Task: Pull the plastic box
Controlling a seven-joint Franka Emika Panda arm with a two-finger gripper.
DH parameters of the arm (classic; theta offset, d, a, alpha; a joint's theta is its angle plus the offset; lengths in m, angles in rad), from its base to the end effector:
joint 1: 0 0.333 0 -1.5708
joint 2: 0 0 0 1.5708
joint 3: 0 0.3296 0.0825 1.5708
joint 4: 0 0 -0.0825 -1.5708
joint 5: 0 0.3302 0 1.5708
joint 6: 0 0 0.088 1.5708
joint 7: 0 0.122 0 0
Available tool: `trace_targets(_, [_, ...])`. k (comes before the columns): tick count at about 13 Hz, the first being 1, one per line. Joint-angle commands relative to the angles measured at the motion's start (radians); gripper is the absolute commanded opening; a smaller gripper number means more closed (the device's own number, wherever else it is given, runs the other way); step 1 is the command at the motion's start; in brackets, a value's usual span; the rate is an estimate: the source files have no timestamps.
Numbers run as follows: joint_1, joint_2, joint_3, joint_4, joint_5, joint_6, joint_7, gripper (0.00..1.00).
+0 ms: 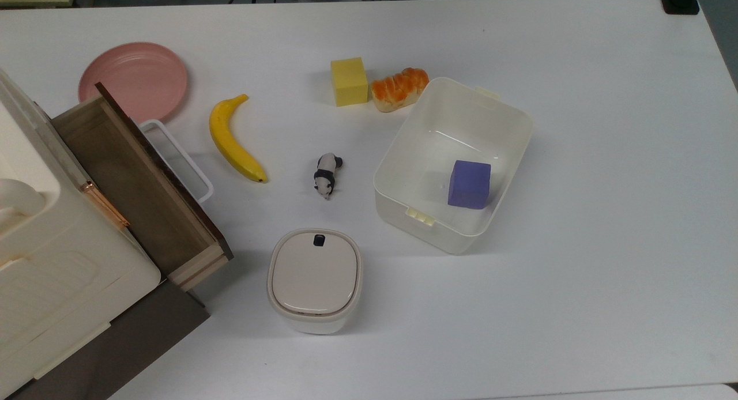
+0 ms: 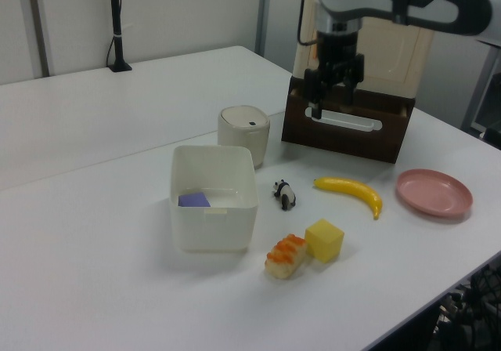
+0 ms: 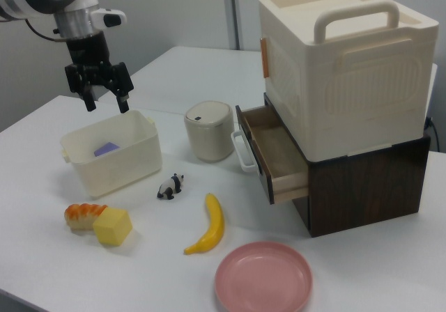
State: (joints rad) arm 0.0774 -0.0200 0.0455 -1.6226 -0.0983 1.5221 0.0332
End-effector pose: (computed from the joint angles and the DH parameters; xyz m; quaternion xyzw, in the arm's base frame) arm 0.4843 0.0476 0.6081 0.9970 0.0443 -0.0362 0.0526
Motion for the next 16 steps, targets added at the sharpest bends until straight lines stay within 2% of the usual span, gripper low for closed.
trace_targets(1, [-0.028, -0.035, -0.010, -0.063, 0.049, 0.091, 0.044, 1.00])
trace_targets(6, [-0.027, -0.038, -0.009, -0.151, 0.069, 0.186, 0.030, 1.00])
trace_targets(16, [-0.034, -0.035, -0.010, -0.146, 0.088, 0.208, 0.031, 1.00])
